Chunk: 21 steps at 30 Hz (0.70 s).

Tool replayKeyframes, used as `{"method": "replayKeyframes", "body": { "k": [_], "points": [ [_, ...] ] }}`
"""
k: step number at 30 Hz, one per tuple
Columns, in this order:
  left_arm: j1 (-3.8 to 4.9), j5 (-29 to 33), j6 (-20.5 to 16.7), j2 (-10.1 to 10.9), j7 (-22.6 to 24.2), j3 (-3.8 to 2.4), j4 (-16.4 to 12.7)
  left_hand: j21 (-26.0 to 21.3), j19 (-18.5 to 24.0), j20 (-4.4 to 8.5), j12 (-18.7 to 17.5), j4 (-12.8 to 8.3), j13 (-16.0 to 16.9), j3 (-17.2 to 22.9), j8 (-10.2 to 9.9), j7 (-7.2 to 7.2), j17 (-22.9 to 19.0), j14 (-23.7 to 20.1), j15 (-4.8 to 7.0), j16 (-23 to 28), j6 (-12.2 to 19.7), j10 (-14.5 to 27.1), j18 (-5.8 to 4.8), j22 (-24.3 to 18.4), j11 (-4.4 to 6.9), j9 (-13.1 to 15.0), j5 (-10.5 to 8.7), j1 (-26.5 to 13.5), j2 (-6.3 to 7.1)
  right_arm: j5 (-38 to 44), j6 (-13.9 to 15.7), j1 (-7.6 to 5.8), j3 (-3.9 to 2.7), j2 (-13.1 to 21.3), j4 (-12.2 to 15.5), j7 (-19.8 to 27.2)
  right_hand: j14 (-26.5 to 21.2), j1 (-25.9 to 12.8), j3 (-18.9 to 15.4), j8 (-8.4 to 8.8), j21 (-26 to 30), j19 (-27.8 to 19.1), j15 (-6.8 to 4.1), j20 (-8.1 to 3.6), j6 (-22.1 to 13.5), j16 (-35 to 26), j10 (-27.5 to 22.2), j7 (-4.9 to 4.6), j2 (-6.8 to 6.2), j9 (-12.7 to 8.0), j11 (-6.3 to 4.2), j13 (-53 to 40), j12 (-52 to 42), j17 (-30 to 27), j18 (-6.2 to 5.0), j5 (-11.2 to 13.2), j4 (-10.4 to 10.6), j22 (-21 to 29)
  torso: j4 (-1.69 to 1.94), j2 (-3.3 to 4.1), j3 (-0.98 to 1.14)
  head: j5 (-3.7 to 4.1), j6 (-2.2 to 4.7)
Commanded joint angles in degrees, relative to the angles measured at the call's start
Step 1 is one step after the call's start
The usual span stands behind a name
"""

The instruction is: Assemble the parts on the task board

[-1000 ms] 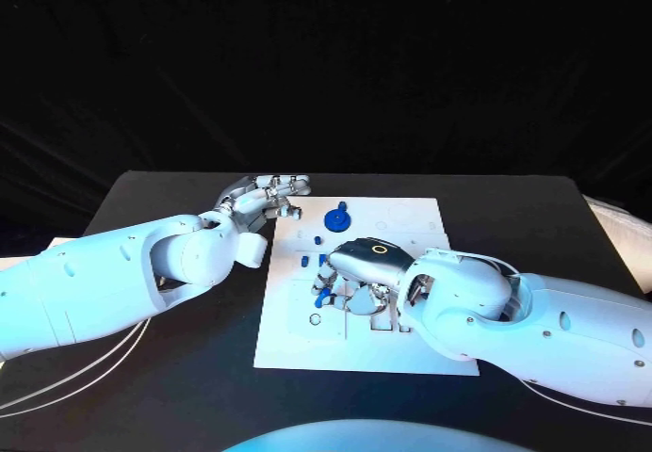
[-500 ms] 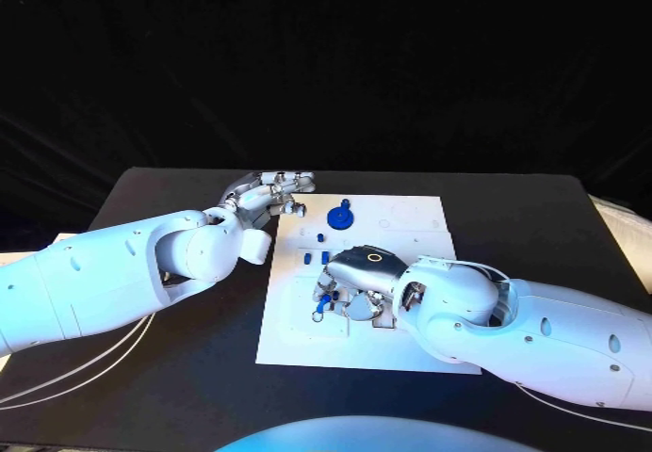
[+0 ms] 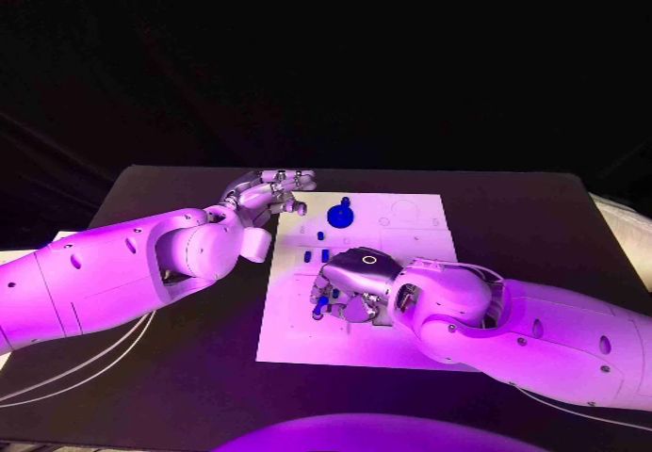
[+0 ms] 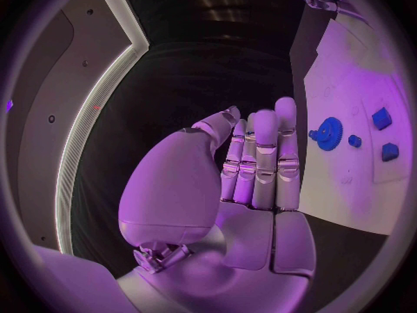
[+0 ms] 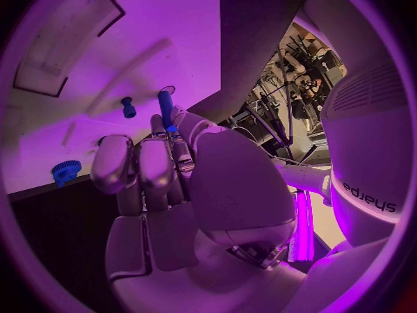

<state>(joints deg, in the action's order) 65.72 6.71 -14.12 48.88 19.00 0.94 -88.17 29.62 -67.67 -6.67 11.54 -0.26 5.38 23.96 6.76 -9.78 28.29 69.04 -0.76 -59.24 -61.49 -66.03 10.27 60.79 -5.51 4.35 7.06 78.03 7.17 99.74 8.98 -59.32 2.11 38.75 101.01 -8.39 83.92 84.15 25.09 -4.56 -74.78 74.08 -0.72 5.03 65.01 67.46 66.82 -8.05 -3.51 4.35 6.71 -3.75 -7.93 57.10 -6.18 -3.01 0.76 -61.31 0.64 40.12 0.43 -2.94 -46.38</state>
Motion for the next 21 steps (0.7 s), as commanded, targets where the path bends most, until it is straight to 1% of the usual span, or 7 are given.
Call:
{"method": "replayKeyframes", "body": {
  "k": [1, 6, 16, 21],
  "points": [
    [0.02, -0.03, 1.11, -0.13, 0.11, -0.04, -0.02, -0.31, -0.27, 0.07, 0.31, -0.05, 0.06, -0.27, 0.2, 0.19, -0.06, -0.31, -0.02, 0.27, 0.38, 0.31, 0.15, -0.05, 0.09, -0.06, 0.12, 0.5, -0.23, 1.04, -1.6, 0.27, 0.17, -0.05, 0.07, -0.06, 0.95, 0.3, 2.13, 0.1, -0.25, 0.26, 0.0, 0.23, 0.41, 0.29, 3.18, -0.21, 0.17, 0.01, -2.65, -0.05, -0.18, -0.05, 0.23, -0.1, -1.75, -0.03, -0.04, -0.03, -0.04, -0.04, -0.15],
    [0.01, -0.03, 1.16, -0.2, 0.09, -0.04, 0.12, -0.31, -0.27, 0.07, 0.31, -0.05, 0.06, -0.27, 0.2, 0.19, -0.06, -0.31, -0.02, 0.27, 0.38, 0.31, 0.15, -0.05, 0.09, -0.06, 0.12, 0.5, -0.23, 1.1, -1.73, 0.35, 0.18, -0.05, 0.05, -0.12, 0.95, 0.3, 2.13, 0.1, -0.25, 0.26, 0.0, 0.23, 0.41, 0.29, 3.18, -0.21, 0.17, 0.01, -2.65, -0.05, -0.18, -0.05, 0.23, -0.1, -1.75, -0.03, 0.04, -0.06, 0.0, -0.06, -0.16],
    [0.01, -0.03, 1.2, -0.24, 0.07, -0.04, 0.23, -0.31, -0.27, 0.07, 0.31, -0.05, 0.06, -0.27, 0.2, 0.19, -0.06, -0.31, -0.02, 0.27, 0.38, 0.31, 0.15, -0.05, 0.09, -0.06, 0.12, 0.5, -0.23, 1.29, -3.35, 0.38, 0.21, -0.24, -0.19, -0.74, 0.93, 0.0, 2.19, 0.03, -0.27, 0.22, -0.03, 0.23, 0.67, 0.29, 3.48, -0.16, 0.16, 0.05, -2.71, -0.08, -0.15, -0.09, 0.21, -0.09, -1.83, -0.03, -0.02, -0.04, -0.01, -0.09, 0.01],
    [0.01, -0.03, 1.22, -0.24, 0.04, -0.04, 0.24, -0.31, -0.27, 0.07, 0.31, -0.05, 0.06, -0.27, 0.2, 0.19, -0.06, -0.31, -0.02, 0.27, 0.38, 0.31, 0.15, -0.05, 0.09, -0.06, 0.12, 0.5, -0.23, 1.68, -4.03, 0.39, 0.23, -0.38, -0.39, -1.19, 0.91, -0.11, 2.17, 0.02, -0.26, 0.18, -0.04, 0.23, 0.72, 0.23, 3.53, -0.14, 0.13, 0.06, -2.72, -0.09, -0.14, -0.18, 0.2, -0.09, -1.84, 0.01, -0.01, -0.02, 0.01, -0.13, -0.07]
  ]
}}
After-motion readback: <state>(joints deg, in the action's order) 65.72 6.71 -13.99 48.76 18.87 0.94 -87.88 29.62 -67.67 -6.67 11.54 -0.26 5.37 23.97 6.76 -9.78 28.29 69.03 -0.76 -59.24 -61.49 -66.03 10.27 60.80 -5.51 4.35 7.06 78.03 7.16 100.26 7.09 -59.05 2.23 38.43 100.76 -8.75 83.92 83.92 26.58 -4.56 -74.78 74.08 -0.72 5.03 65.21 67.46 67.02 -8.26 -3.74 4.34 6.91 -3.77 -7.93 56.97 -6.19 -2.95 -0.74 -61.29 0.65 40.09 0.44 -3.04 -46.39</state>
